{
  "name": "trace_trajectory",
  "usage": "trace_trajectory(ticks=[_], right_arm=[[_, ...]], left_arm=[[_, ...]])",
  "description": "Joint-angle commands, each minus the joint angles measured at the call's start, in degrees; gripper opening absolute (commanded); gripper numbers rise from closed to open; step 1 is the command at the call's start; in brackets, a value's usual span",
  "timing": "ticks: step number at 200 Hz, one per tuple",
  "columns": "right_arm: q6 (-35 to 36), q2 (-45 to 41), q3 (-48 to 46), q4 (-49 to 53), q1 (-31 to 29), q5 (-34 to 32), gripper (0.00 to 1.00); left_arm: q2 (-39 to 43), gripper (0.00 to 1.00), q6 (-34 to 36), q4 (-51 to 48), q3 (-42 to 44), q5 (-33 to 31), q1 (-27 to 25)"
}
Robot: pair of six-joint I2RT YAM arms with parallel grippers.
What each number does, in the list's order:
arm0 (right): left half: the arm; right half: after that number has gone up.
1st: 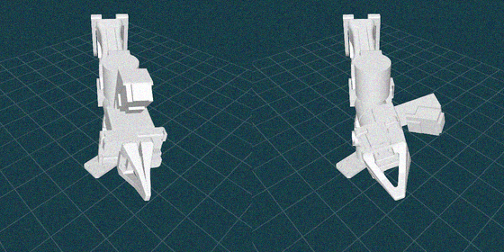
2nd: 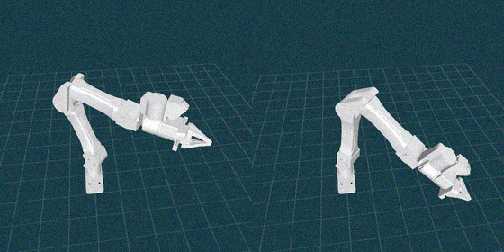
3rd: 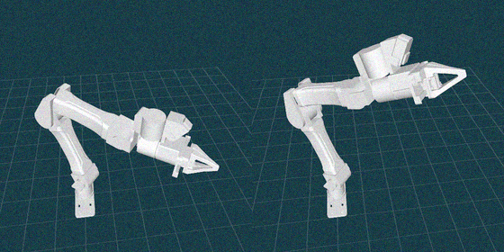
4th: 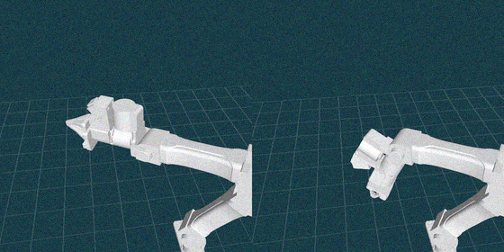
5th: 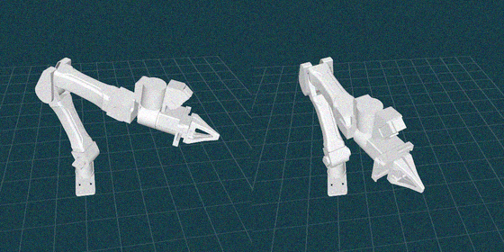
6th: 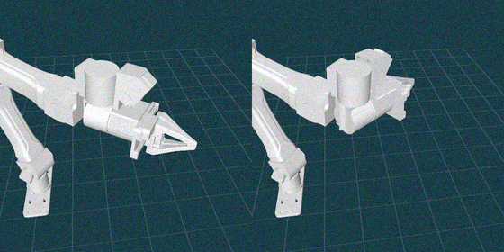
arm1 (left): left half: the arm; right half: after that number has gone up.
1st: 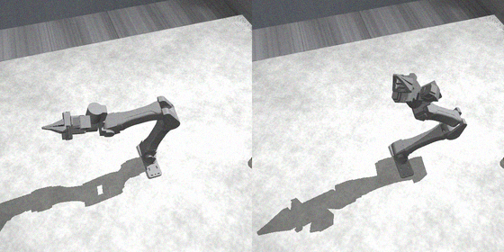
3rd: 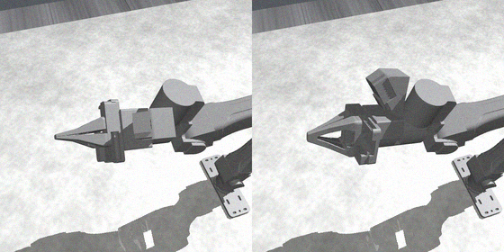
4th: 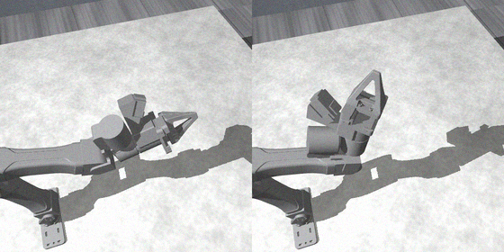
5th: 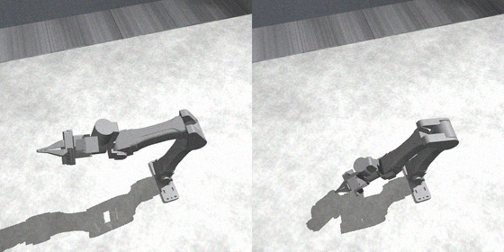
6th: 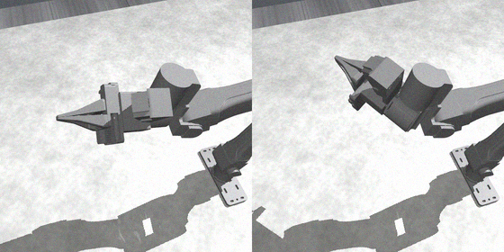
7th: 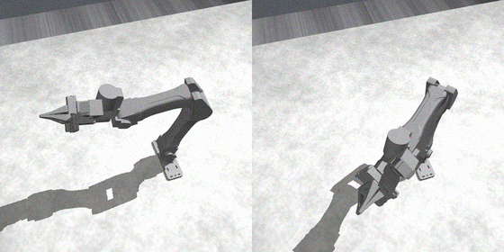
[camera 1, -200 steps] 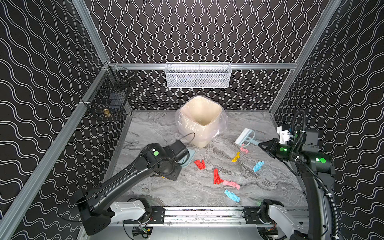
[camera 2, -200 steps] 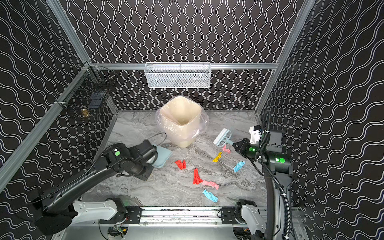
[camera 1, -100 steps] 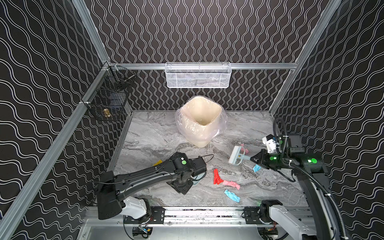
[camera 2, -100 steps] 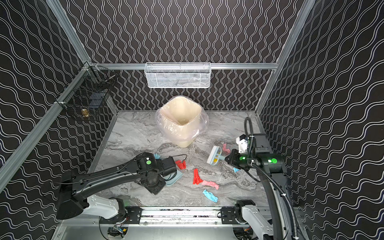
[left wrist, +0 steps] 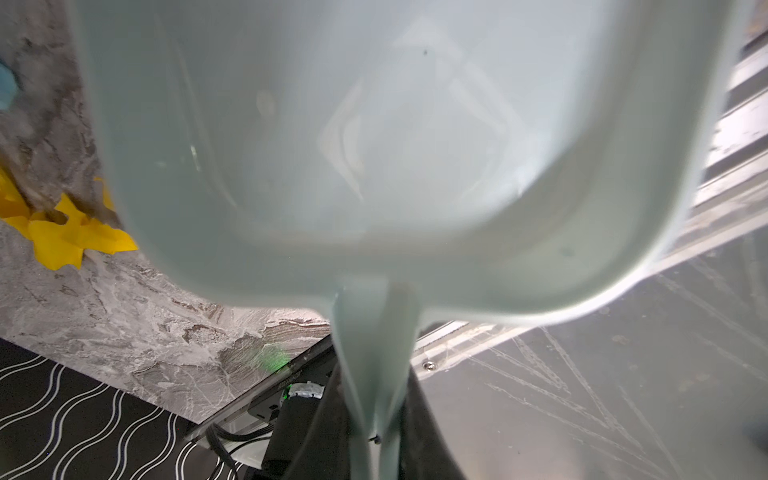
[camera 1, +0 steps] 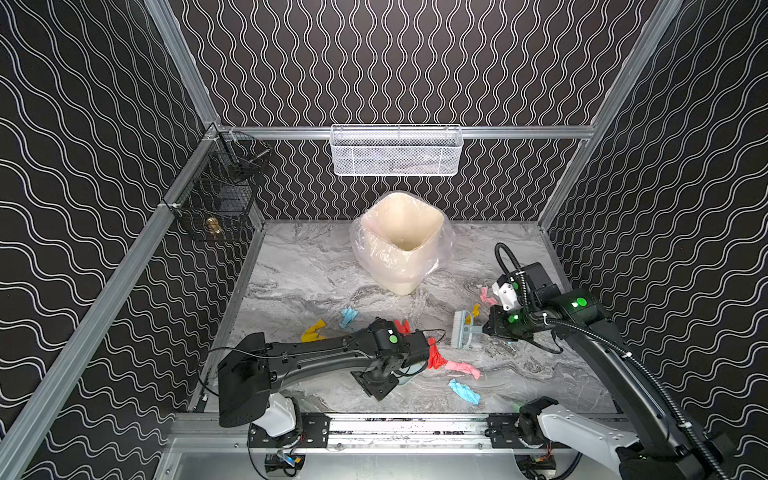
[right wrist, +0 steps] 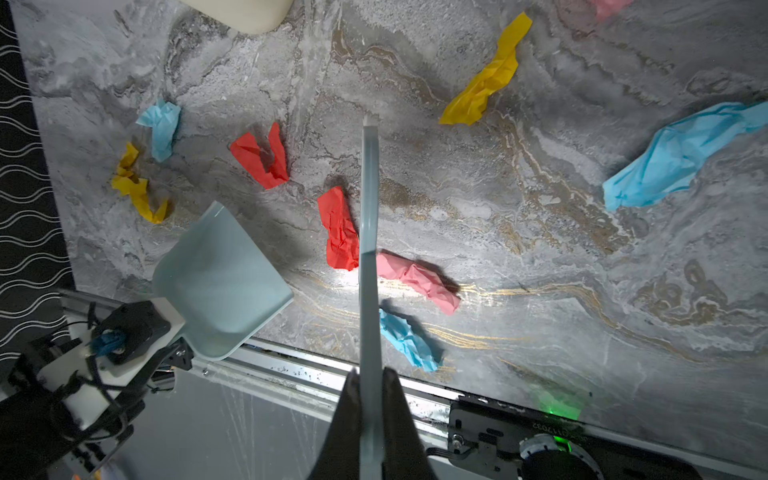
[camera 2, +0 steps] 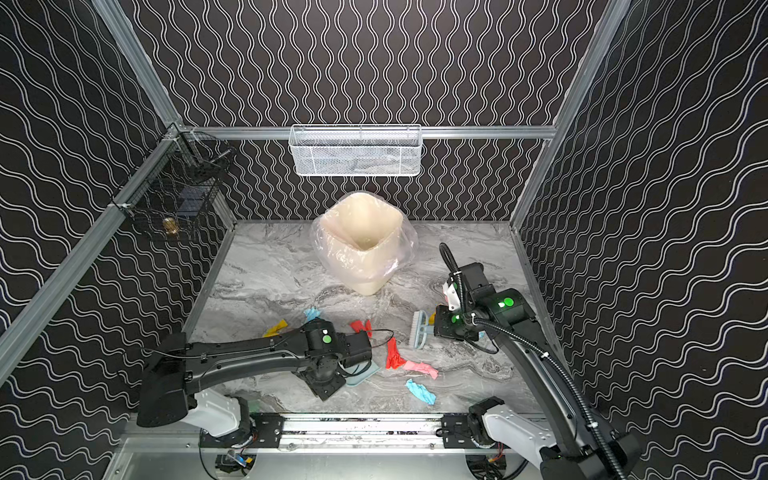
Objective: Sweep away the paper scraps from the table
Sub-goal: 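Carry the dustpan toward the red scraps while the right gripper lowers the brush, then sweep the red scrap into the dustpan with the brush in the right gripper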
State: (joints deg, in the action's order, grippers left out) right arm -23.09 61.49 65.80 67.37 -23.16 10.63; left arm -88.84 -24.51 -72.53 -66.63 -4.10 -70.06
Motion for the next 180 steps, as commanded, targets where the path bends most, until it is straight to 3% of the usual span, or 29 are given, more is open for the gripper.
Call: trace_trajectory(ticks=[1, 90, 180], right_arm=[[1.09, 1.27, -0.23, -2.69, -0.66, -3.17, 0.00], [2.76, 6.33, -2.26, -11.36, -1.51, -4.19, 0.00], [3.37, 7.75, -3.06, -6.66, -7.72, -5.79, 0.00]], left_arm=[[-0.67, 0.04, 1.94, 2.15, 0.27, -0.81, -0.07], [-4.36, 0.03, 4.01, 3.61, 0.34, -0.73, -0.07], [-7.13, 0.02, 7.24, 4.84, 0.01, -0.82, -0.07]])
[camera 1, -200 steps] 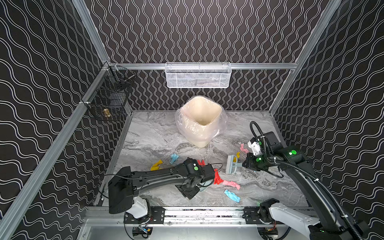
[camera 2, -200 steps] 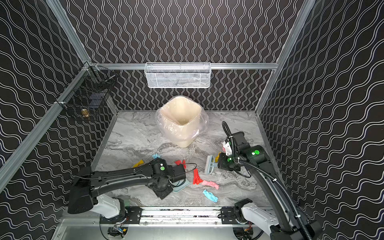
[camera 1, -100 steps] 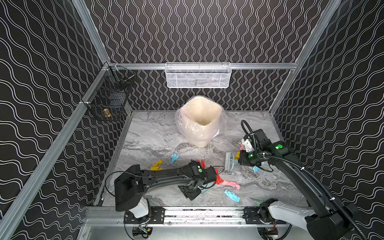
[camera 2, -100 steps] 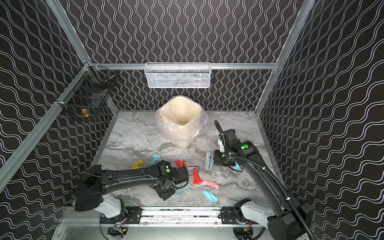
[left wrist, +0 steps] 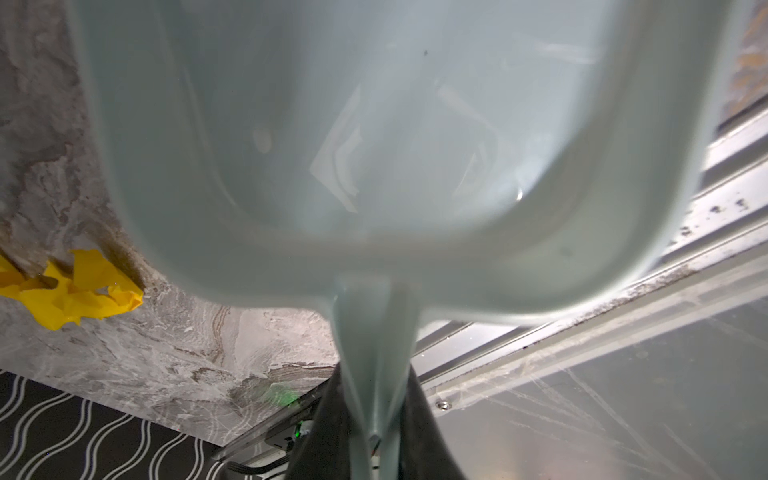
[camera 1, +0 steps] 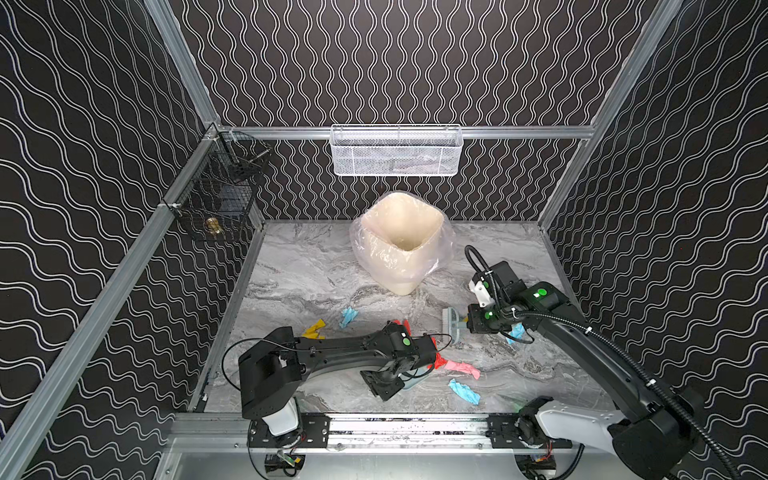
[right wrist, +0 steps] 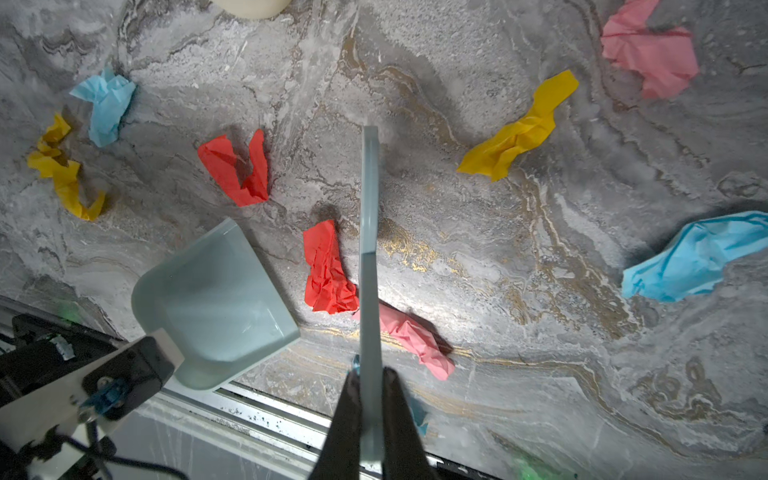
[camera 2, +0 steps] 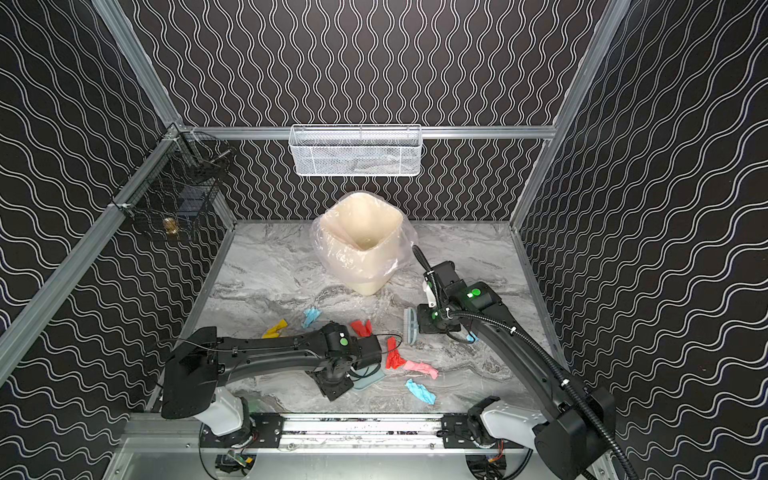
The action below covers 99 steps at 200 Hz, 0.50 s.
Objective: Sweep away the paper scraps from the table
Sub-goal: 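Sweep the red scrap into the dustpan with the brush in the right gripper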
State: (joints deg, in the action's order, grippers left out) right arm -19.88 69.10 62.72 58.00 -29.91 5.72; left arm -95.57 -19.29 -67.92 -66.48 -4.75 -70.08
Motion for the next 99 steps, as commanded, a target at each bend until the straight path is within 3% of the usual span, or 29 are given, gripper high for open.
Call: trace_trajectory(ticks=[1, 99], right_arm=[[0.17, 0.15, -0.01, 2.81, -1.00, -0.88, 0.00], [-0.58, 2.39, 0.84, 4.67, -4.89, 2.15, 0.00]], left_arm=[[-0.40, 0.02, 2.08, 0.24, -0.14, -0.17, -0.05], [-1.40, 0.01, 5.22, 2.09, 0.11, 0.54, 0.10]])
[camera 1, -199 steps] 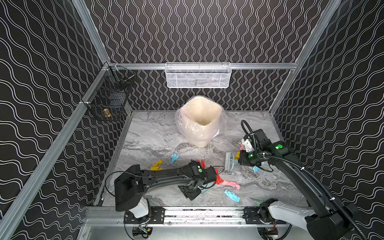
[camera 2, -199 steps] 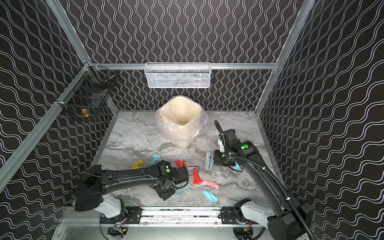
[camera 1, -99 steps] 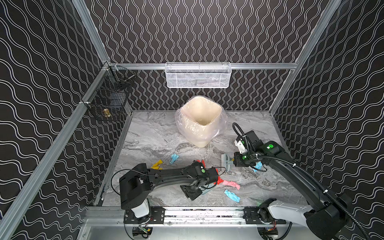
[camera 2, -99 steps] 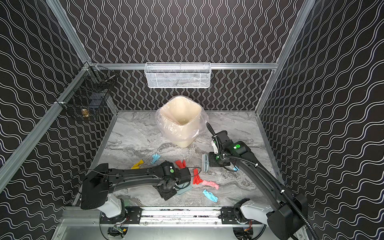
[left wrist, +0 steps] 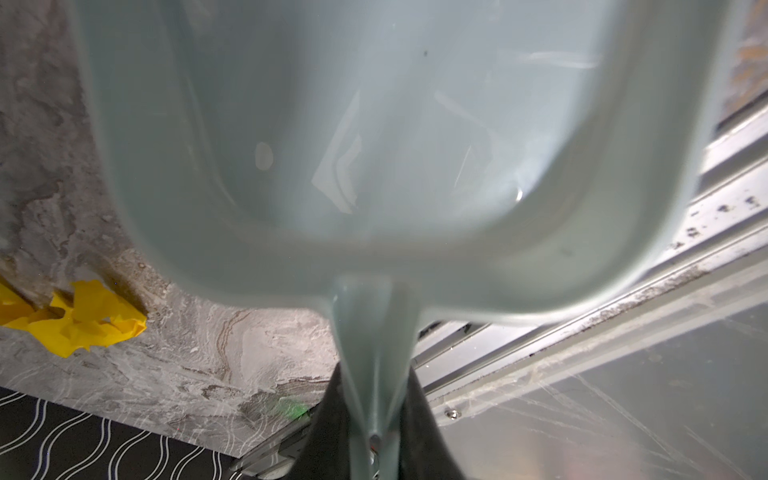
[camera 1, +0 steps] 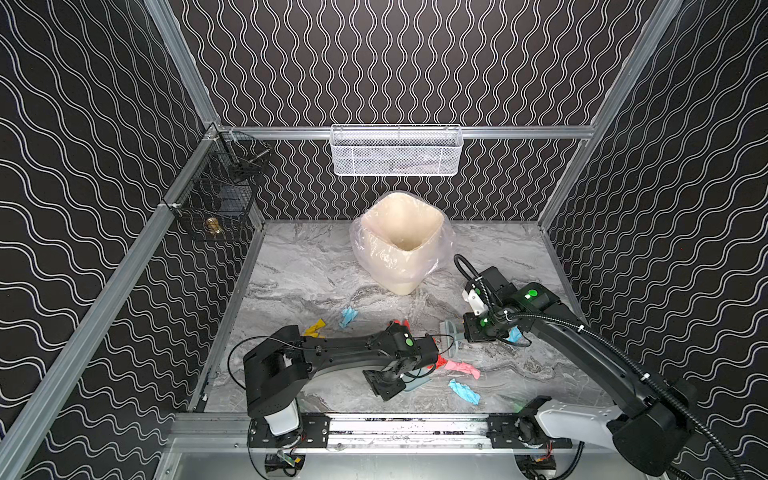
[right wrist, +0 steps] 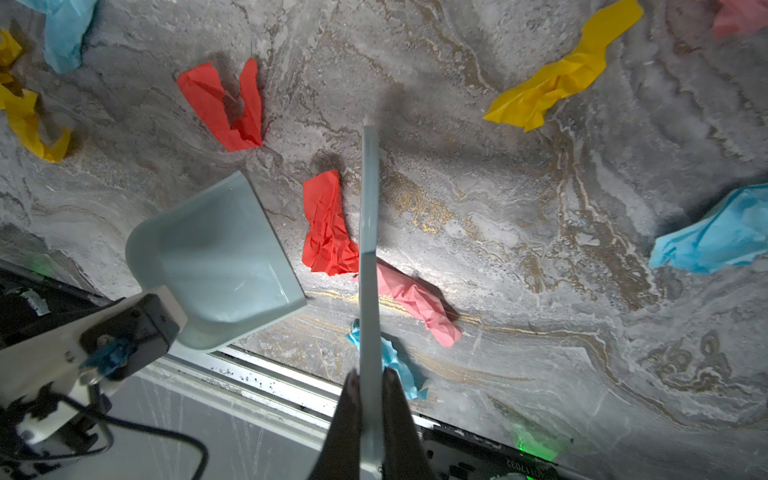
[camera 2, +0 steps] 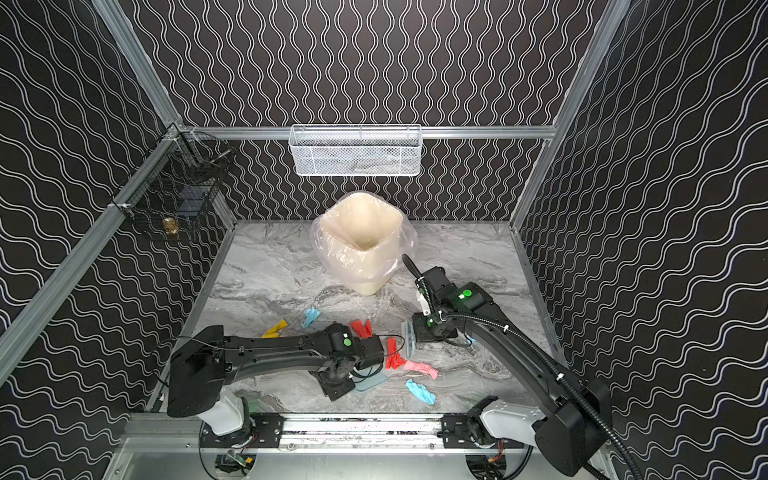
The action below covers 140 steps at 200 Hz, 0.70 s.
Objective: Sweep away the paper scraps from the table
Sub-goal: 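Sweep the red scrap into the dustpan with the brush in the right gripper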
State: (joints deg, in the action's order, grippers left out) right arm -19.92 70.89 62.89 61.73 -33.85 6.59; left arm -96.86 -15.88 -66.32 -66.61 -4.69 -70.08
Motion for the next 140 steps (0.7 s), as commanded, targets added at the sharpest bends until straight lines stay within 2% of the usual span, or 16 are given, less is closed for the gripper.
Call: trace_trajectory(ticks=[1, 86, 140], right_arm=[[-0.55, 0.67, 0.70, 0.93, -1.00, 1.30, 0.00], [-0.81, 1.99, 1.29, -0.68, -4.81, 6.24, 0.00], [-1.30, 2.18, 2.77, 1.81, -4.74, -0.20, 0.00]], left_arm=[[-0.14, 0.01, 1.81, 0.54, 0.25, 0.47, 0.11], [-1.05, 0.01, 2.61, 1.94, 0.34, 0.62, 1.00], [-1.19, 0.00, 2.70, 2.26, 0.36, 0.91, 1.09]])
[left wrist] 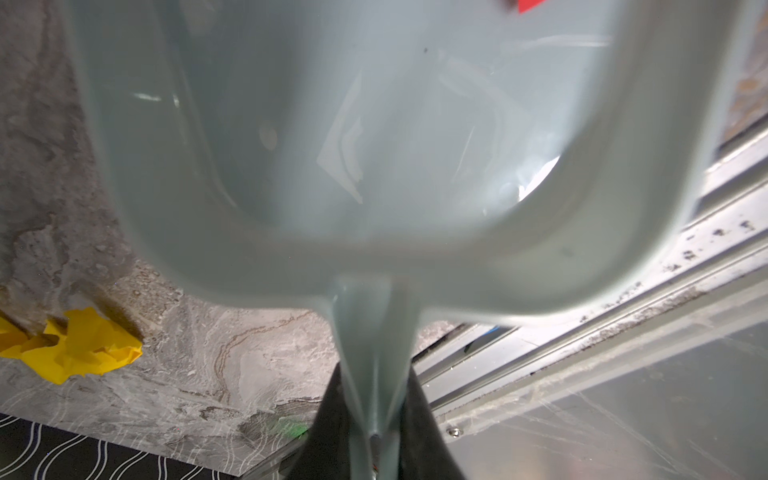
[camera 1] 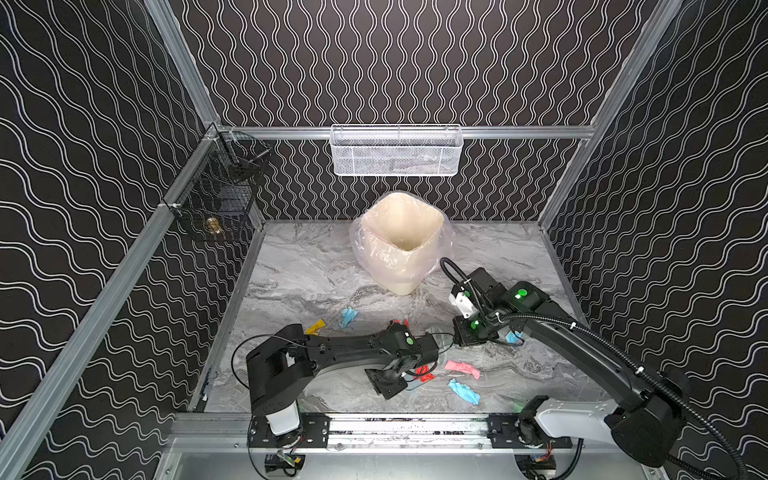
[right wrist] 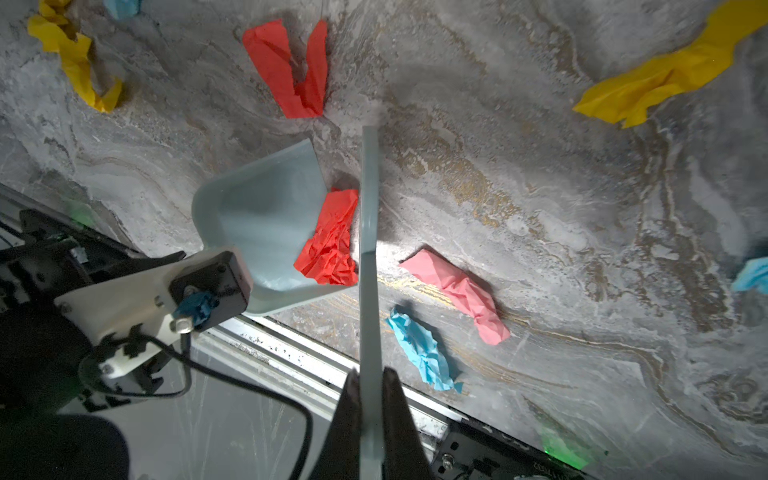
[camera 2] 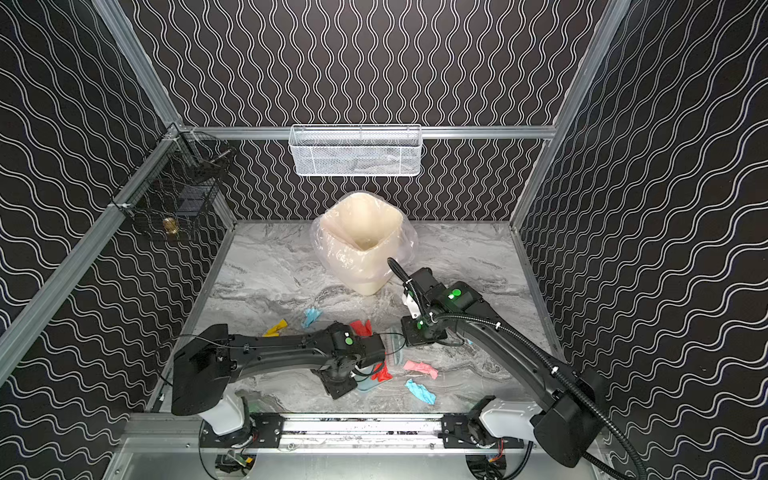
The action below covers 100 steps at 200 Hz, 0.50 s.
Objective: Sweep away the paper scraps from the table
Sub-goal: 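Sweep the red scrap into the dustpan with the brush in the right gripper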
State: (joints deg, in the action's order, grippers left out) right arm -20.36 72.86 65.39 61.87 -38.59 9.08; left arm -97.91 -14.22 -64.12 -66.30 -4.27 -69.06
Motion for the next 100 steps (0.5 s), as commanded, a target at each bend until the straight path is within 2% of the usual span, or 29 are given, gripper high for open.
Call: trace_trajectory(ticks=[1, 26, 100], right_arm=[[-0.89, 0.19, 0.27, 1.72, 0.00, -2.68, 0.00], [-1.04, 0.82, -0.41, 1.24, -0.07, -1.46, 0.00], [-1.39, -0.70, -1.78, -3.87, -1.14, 10.42, 0.00]], left_arm=[[-0.16, 0.00, 1.08, 0.13, 0.09, 0.45, 0.06], [-0.02, 0.00, 0.93, 0.15, 0.12, 0.33, 0.06], [0.44, 0.00, 0.34, 1.00, 0.39, -0.47, 0.06]])
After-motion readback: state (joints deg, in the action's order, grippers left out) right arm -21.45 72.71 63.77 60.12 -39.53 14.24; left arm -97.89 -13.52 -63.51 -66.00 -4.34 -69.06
